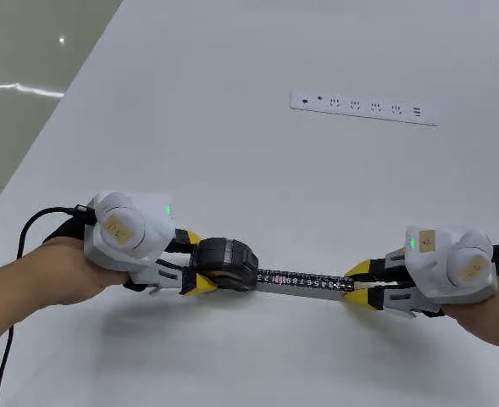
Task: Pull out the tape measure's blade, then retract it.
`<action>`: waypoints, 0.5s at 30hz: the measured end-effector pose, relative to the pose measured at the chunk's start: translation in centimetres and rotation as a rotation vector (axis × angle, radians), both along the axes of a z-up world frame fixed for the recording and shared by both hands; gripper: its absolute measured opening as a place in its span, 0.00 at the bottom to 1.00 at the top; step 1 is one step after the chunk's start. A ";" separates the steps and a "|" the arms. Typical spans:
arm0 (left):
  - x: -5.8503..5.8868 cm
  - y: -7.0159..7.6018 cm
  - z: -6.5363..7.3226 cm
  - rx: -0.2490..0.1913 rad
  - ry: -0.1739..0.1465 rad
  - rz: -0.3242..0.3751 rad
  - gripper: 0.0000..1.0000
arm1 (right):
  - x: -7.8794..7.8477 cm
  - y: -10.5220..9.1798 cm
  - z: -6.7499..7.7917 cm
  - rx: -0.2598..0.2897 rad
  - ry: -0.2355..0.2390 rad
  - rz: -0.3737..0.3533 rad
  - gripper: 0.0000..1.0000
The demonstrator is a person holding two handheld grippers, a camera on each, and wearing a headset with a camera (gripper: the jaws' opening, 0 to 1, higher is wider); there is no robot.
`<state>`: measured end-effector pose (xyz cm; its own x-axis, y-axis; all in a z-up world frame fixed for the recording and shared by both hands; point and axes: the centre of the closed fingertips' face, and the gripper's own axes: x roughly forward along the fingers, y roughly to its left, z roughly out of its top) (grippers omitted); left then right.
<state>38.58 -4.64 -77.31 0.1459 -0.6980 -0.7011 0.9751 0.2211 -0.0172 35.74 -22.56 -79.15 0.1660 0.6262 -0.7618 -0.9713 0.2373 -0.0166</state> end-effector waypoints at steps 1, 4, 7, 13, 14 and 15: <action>0.0 0.0 0.0 0.000 0.000 0.000 0.25 | 0.0 -0.2 0.0 -0.004 -0.003 0.001 0.09; 0.0 0.0 0.0 0.002 0.000 -0.001 0.25 | -0.1 -0.7 -0.1 -0.011 0.002 -0.011 0.09; 0.0 0.0 0.0 0.003 -0.003 -0.003 0.25 | -0.2 -1.3 -0.2 -0.019 0.005 -0.014 0.09; 0.0 0.0 -0.1 0.004 -0.002 -0.003 0.25 | -0.5 -2.2 -0.2 -0.030 0.006 -0.025 0.09; 0.0 -0.1 -0.1 0.005 -0.002 -0.004 0.25 | -0.5 -2.4 -0.2 -0.030 0.008 -0.027 0.09; 0.0 -0.1 -0.1 0.005 -0.002 -0.003 0.25 | -0.5 -2.5 -0.2 -0.032 0.004 -0.025 0.09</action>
